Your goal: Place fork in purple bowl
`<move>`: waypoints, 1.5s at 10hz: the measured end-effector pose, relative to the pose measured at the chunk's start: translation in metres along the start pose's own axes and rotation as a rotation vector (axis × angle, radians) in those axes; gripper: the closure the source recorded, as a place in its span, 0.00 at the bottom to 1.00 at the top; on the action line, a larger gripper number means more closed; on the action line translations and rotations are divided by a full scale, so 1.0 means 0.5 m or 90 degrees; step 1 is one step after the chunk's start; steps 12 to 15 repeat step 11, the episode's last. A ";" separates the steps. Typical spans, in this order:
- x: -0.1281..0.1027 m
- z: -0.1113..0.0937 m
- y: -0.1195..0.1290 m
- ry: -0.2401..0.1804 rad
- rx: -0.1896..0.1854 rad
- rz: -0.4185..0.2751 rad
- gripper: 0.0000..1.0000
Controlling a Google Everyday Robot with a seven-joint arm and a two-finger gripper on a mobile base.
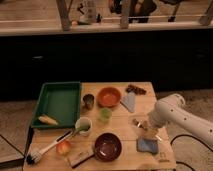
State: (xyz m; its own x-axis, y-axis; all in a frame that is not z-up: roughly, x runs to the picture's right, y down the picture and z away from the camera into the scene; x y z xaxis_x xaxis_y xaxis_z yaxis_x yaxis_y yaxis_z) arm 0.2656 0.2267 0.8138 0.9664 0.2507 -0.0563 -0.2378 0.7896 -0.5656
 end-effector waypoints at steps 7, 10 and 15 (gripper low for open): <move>-0.008 -0.046 -0.012 -0.026 0.011 0.009 0.20; -0.025 -0.026 -0.022 -0.044 0.007 0.048 0.20; -0.032 -0.019 -0.024 -0.044 0.009 0.058 0.20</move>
